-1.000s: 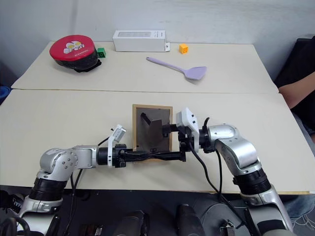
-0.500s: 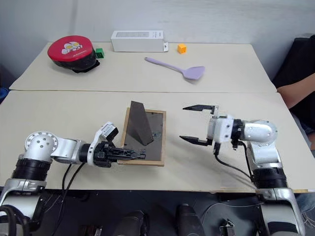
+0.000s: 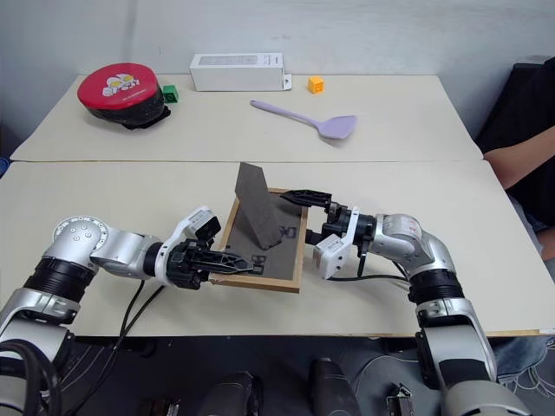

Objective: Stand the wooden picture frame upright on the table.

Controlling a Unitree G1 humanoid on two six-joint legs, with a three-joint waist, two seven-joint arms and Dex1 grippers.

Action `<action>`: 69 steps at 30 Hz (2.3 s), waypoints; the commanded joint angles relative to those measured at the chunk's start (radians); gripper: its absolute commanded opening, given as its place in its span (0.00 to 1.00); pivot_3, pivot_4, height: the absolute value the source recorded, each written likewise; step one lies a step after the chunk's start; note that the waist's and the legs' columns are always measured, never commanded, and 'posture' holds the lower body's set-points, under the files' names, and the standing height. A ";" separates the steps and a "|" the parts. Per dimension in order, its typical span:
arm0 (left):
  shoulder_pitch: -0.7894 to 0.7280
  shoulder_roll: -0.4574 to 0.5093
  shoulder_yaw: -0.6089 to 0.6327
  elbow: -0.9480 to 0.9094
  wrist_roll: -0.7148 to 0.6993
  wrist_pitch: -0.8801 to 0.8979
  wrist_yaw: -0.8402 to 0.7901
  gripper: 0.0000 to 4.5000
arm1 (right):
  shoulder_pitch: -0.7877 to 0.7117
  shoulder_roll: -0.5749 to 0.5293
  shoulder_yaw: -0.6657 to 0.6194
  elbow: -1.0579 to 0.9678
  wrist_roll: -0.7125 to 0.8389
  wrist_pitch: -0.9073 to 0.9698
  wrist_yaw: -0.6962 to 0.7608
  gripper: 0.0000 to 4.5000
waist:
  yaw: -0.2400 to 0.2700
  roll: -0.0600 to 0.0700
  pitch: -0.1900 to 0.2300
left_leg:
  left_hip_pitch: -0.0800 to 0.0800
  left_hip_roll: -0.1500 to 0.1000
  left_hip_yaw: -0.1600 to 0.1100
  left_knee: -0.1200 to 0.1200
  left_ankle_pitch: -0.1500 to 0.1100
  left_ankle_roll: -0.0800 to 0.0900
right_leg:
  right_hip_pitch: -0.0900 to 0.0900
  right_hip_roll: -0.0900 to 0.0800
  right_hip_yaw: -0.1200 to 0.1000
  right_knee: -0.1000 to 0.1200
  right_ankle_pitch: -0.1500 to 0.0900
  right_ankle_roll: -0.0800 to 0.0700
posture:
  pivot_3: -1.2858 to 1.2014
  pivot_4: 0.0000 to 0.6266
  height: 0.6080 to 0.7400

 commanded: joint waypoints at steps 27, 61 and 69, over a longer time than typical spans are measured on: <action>0.457 0.129 0.490 -0.442 0.894 -1.032 -0.431 0.77 | 0.149 -0.128 0.285 -0.279 1.013 0.531 0.266 0.29 | -0.007 0.001 0.001 | 0.000 0.001 -0.004 -0.002 0.000 -0.001 | 0.003 0.000 -0.002 -0.004 -0.001 -0.002 | 0.52 0.24 1.00; 0.573 -0.058 0.471 -0.639 1.280 -1.304 -0.639 1.00 | 0.054 -0.028 -0.080 -0.030 1.235 1.639 0.562 0.78 | 0.006 0.001 0.000 | -0.001 0.002 -0.003 -0.003 -0.002 0.004 | 0.002 -0.001 0.000 -0.006 0.000 0.000 | 0.52 0.24 1.00; 0.666 -0.020 0.514 -0.533 1.429 -1.455 -0.664 1.00 | 0.268 -0.171 -0.109 -0.327 1.197 1.540 0.717 0.99 | 0.011 0.001 0.001 | -0.002 0.002 -0.003 -0.003 -0.003 0.005 | 0.003 -0.001 -0.001 -0.010 0.000 0.000 | 0.52 0.24 1.00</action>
